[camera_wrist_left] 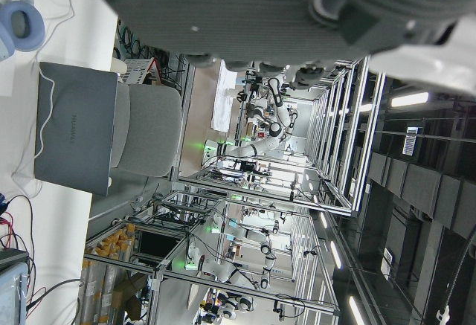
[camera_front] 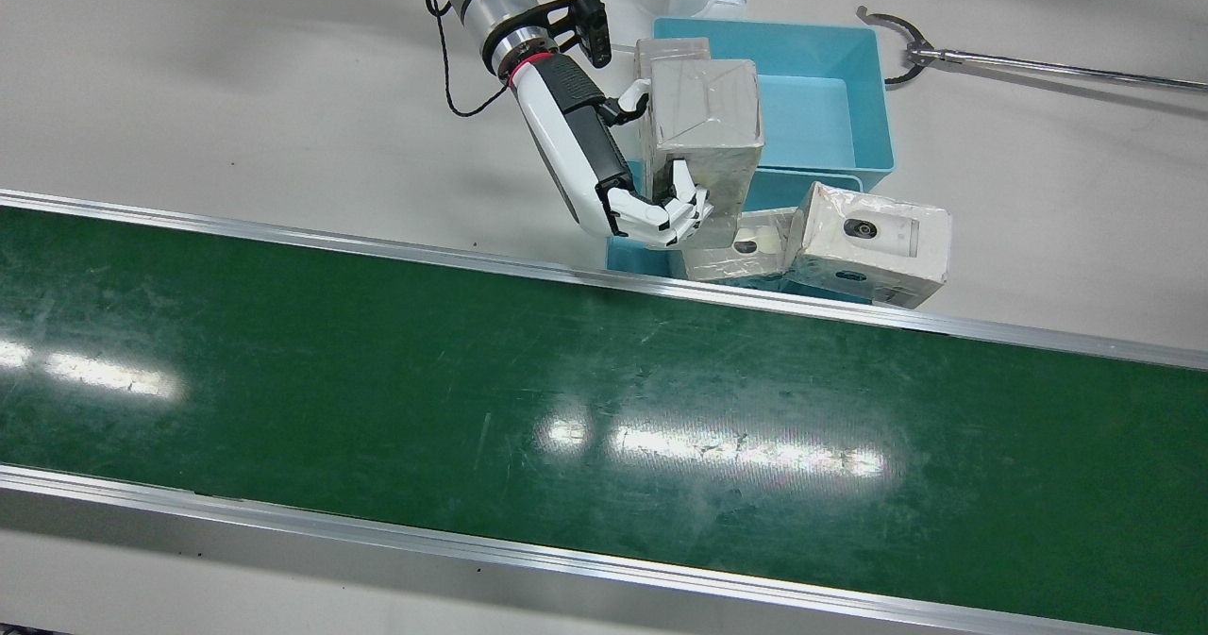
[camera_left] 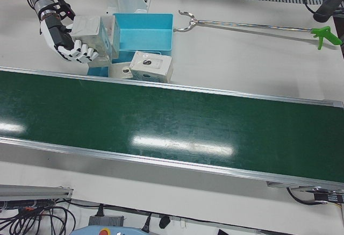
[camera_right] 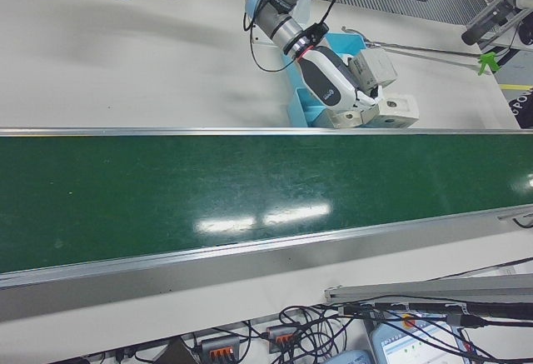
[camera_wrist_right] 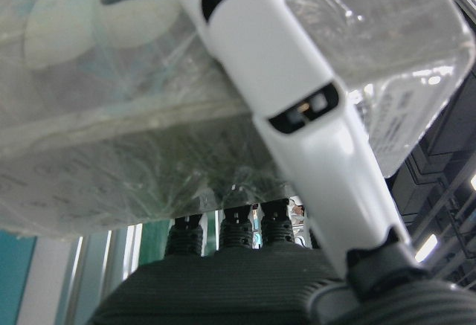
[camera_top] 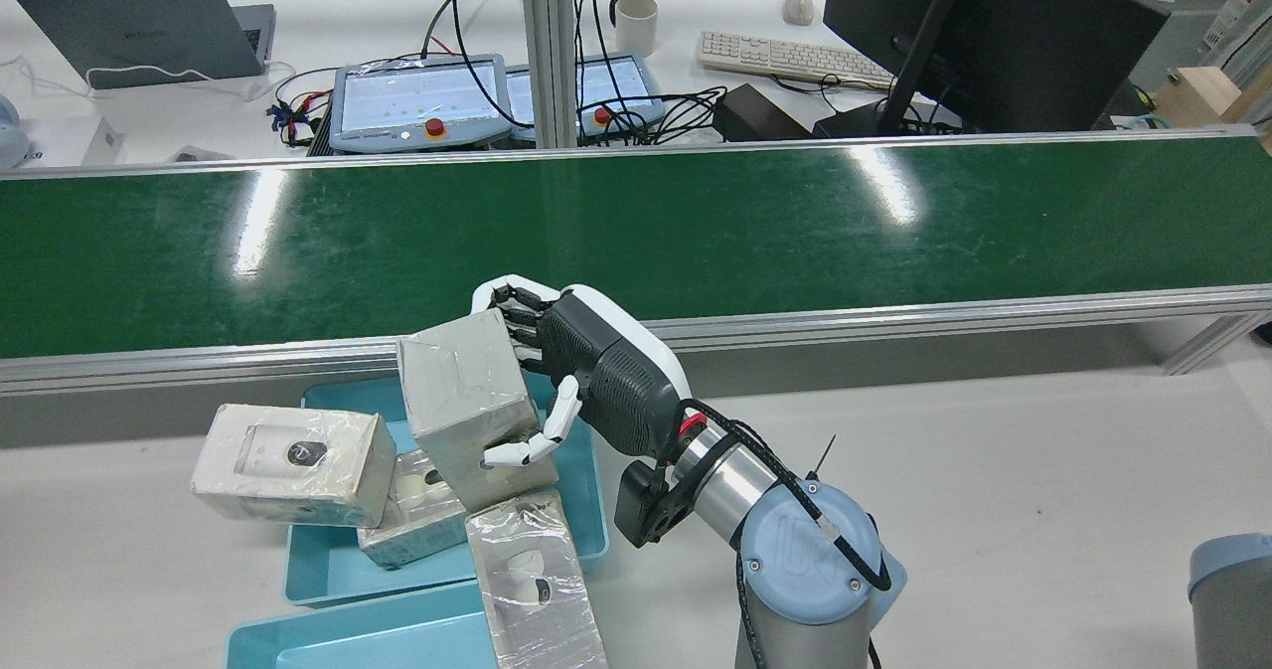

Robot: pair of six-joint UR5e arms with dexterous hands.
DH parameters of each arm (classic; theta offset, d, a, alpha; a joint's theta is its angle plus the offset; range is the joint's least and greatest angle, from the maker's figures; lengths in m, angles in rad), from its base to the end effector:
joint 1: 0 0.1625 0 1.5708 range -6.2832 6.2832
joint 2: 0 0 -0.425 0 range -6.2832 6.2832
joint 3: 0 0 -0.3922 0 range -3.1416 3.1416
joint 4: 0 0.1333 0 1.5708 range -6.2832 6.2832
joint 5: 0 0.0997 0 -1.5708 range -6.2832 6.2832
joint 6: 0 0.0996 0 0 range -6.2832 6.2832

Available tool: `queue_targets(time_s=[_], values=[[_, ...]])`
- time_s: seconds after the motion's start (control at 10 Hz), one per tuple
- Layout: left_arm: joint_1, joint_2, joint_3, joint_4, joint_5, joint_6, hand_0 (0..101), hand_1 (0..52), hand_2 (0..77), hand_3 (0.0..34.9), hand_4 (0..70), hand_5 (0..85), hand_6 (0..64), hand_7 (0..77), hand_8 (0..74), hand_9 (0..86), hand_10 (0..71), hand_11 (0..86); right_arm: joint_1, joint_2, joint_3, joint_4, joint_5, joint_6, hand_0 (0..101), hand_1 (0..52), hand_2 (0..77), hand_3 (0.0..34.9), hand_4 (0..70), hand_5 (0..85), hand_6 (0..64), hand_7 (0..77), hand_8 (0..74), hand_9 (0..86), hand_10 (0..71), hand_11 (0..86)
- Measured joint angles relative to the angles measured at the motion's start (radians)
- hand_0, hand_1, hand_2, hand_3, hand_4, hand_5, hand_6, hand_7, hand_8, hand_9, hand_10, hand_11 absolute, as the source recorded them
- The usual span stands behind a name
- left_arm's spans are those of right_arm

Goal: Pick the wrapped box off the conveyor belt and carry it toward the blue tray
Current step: 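Carry the held box with the right hand toward the blue tray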

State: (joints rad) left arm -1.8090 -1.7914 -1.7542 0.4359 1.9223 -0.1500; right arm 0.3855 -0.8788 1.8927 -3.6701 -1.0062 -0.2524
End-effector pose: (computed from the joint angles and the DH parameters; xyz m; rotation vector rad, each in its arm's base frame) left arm -0.2246 -0.5052 0.5257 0.2961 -2.1442 2.2297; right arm -0.4853 -0.3983 0.2057 -0.6945 -2.3000 1.5262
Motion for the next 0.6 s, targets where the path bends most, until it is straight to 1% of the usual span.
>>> queue_targets(time_s=[0.1, 0.2, 0.3, 0.4, 0.5, 0.6], values=[[0.0, 0.0, 0.0, 0.0, 0.0, 0.0, 0, 0.0, 0.5, 0.0, 0.0, 1.1, 0.0, 0.0, 0.0, 0.0, 0.5, 0.0, -0.007, 0.0, -0.001, 0.007, -0.004, -0.001, 61, 14.7, 33.3, 6.2, 15.3, 56.2, 13.6, 41.5, 19.1, 30.0, 33.8, 29.5], [0.0, 0.0, 0.0, 0.0, 0.0, 0.0, 0, 0.0, 1.1, 0.0, 0.0, 1.1, 0.0, 0.0, 0.0, 0.0, 0.0, 0.0, -0.011, 0.001, -0.002, 0.012, -0.006, -0.001, 61, 14.7, 33.3, 6.2, 10.9, 45.3, 13.6, 41.5, 19.1, 30.0, 33.8, 29.5], [0.0, 0.0, 0.0, 0.0, 0.0, 0.0, 0, 0.0, 0.5, 0.0, 0.0, 1.1, 0.0, 0.0, 0.0, 0.0, 0.0, 0.0, -0.013, 0.001, 0.0, 0.015, -0.009, 0.0, 52, 13.1, 29.5, 12.4, 10.9, 26.2, 3.8, 19.1, 0.0, 7.1, 13.6, 10.4], [0.0, 0.0, 0.0, 0.0, 0.0, 0.0, 0, 0.0, 0.5, 0.0, 0.0, 1.1, 0.0, 0.0, 0.0, 0.0, 0.0, 0.0, -0.013, 0.001, 0.003, 0.017, -0.01, 0.001, 52, 13.1, 29.5, 12.4, 10.9, 26.2, 3.8, 19.1, 0.0, 7.1, 13.6, 10.4], [0.0, 0.0, 0.0, 0.0, 0.0, 0.0, 0, 0.0, 1.1, 0.0, 0.0, 1.1, 0.0, 0.0, 0.0, 0.0, 0.0, 0.0, -0.013, 0.001, 0.009, 0.017, -0.01, 0.002, 47, 8.2, 18.5, 13.9, 10.9, 29.5, 3.3, 24.0, 0.0, 1.6, 1.1, 3.3], [0.0, 0.0, 0.0, 0.0, 0.0, 0.0, 0, 0.0, 0.5, 0.0, 0.0, 1.1, 0.0, 0.0, 0.0, 0.0, 0.5, 0.0, -0.011, 0.001, 0.025, 0.017, -0.014, 0.003, 47, 13.6, 15.8, 20.9, 12.0, 30.5, 3.3, 24.0, 0.0, 3.3, 0.0, 1.6]])
